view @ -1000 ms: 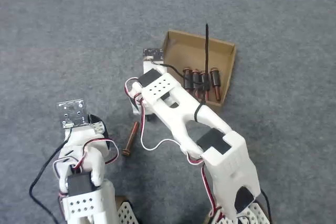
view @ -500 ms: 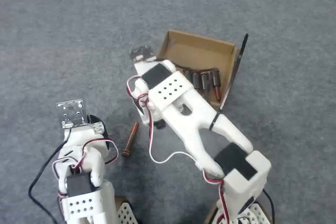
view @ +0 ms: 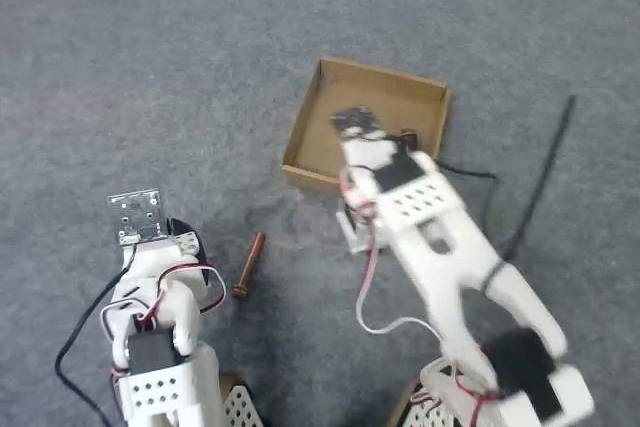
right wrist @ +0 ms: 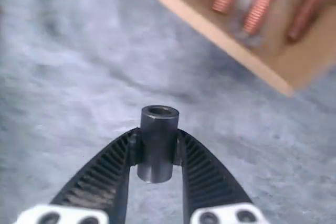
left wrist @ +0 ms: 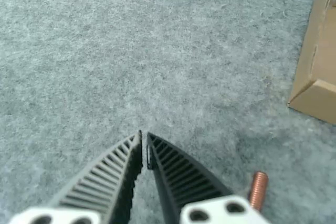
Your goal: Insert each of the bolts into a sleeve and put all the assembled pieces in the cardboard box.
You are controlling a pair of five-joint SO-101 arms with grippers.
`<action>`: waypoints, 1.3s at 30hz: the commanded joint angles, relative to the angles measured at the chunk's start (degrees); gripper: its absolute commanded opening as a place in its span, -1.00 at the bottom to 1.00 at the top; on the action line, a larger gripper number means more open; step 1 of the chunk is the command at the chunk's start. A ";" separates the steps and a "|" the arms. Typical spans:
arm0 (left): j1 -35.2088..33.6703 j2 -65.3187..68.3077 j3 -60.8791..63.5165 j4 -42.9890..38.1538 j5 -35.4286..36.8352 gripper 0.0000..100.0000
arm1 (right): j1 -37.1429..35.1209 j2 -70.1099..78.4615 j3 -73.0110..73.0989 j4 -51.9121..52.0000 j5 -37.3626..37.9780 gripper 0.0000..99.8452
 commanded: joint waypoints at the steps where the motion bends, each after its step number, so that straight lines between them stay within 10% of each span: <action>1: 0.26 0.88 -0.75 -0.88 -0.35 -0.97 | 6.20 -8.66 7.74 -6.29 2.46 -0.99; 22: 13.71 2.64 -16.04 14.59 -0.79 -0.97 | 11.12 -15.43 17.58 -14.90 4.13 -0.99; 39: 26.64 39.91 -24.31 11.43 -0.26 -0.97 | 11.47 -15.43 17.58 -14.90 4.04 -0.99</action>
